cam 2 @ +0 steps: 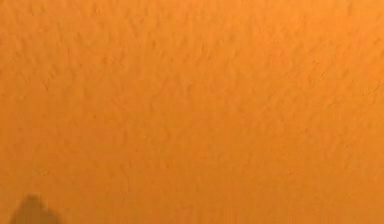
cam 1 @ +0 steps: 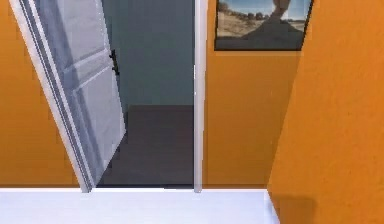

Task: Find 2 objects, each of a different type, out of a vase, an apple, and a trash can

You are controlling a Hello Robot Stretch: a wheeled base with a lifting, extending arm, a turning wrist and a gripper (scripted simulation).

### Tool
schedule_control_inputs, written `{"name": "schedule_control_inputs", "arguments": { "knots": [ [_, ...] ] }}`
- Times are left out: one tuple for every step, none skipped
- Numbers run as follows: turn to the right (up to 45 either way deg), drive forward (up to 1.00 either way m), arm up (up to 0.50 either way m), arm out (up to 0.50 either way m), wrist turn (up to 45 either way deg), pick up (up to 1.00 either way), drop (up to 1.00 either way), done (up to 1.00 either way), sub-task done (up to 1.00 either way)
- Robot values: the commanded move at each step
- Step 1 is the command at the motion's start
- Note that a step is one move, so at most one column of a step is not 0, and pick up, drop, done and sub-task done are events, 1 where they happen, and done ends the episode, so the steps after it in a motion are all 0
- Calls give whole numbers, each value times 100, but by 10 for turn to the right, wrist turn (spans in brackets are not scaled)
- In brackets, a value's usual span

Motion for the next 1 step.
{"name": "schedule_control_inputs", "arguments": {
  "knots": [
    [-90, 0, 0, 0, 0, 0, 0, 0, 0]
  ]
}}
